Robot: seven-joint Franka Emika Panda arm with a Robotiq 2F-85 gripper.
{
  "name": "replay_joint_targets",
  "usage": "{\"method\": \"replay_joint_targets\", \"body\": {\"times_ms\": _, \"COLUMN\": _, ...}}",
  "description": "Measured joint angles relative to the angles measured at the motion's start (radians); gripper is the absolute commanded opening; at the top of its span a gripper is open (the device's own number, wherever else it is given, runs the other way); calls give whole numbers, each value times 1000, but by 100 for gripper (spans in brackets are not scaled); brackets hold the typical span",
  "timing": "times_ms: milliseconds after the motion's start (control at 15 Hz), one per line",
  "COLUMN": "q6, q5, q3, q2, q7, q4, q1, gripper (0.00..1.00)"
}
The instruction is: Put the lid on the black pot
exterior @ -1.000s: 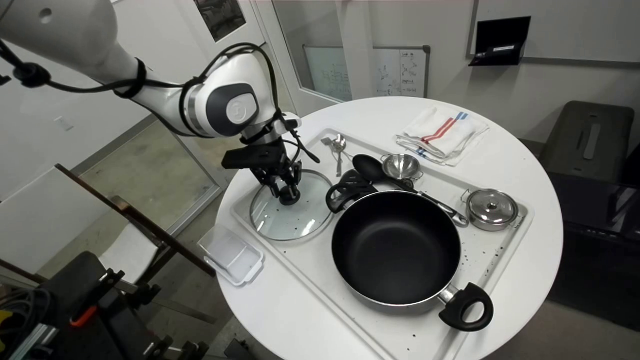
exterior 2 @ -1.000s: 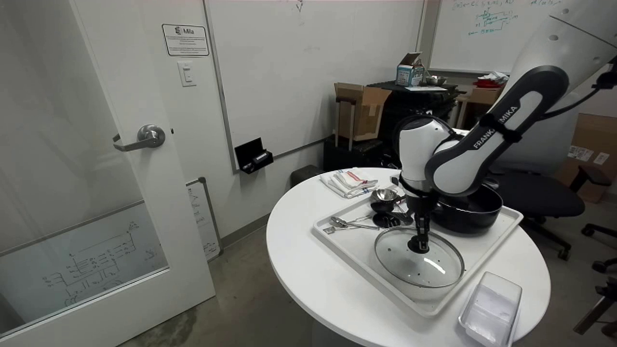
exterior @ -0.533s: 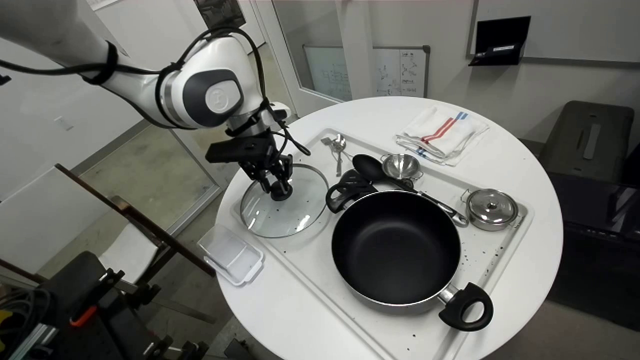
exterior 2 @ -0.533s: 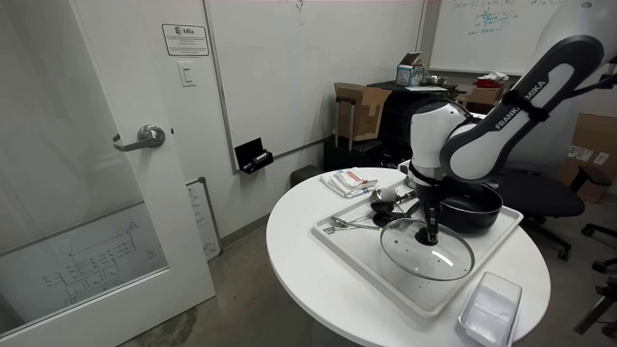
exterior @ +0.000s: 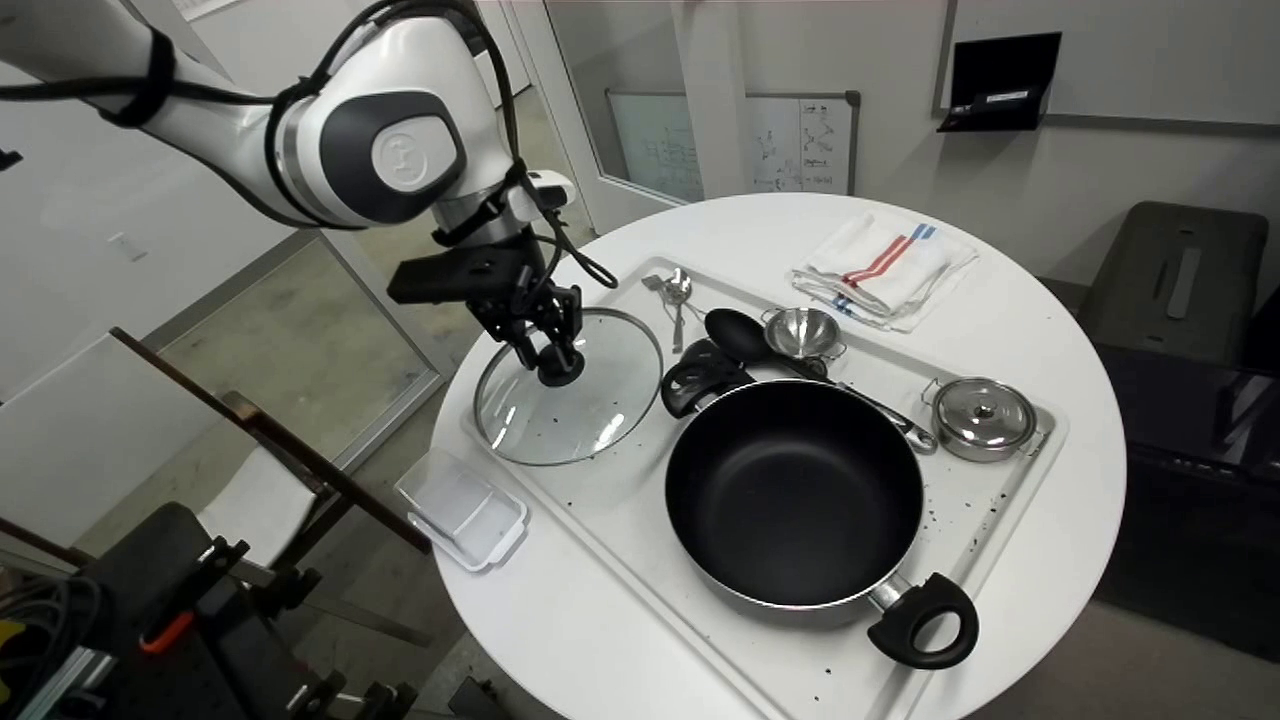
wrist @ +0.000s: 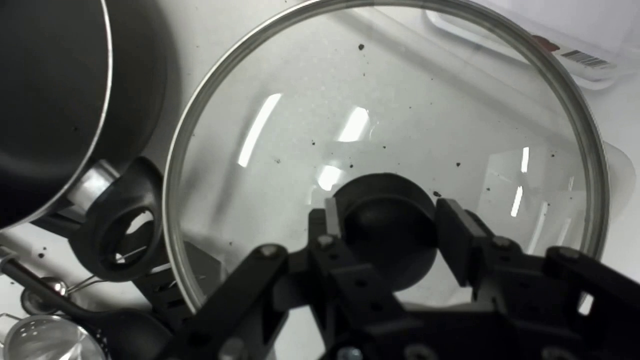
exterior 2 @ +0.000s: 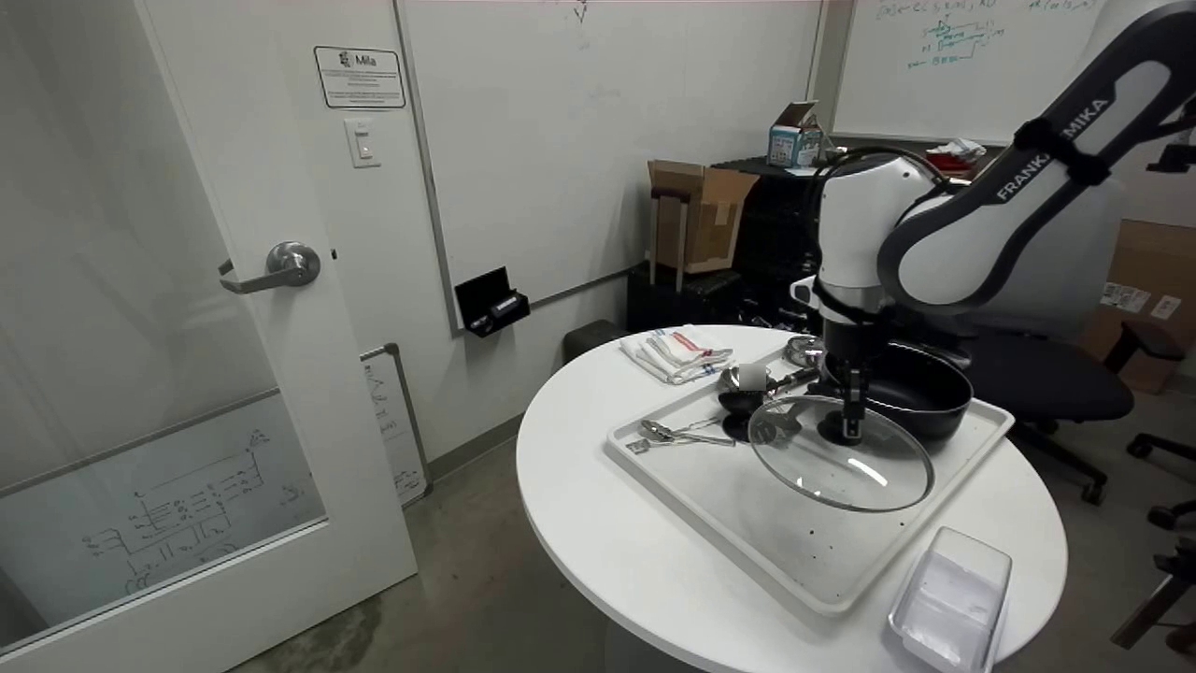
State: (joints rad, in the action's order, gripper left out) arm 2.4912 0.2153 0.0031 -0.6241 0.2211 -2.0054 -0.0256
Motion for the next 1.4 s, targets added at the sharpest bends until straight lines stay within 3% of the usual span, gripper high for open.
{"method": "replay_joint_targets", "body": {"times_ms": 533, "q6": -5, "q5": -26, "q3": -7, "q2": 42, "q7": -1, "q4": -10, "q1": -55, "gripper": 24}}
{"method": "replay_joint_targets", "body": {"times_ms": 1400, "q6": -82, "q5": -179, "q3": -39, "q2": 47, "q7": -2, "q4": 35, "q1": -195, "gripper": 24}}
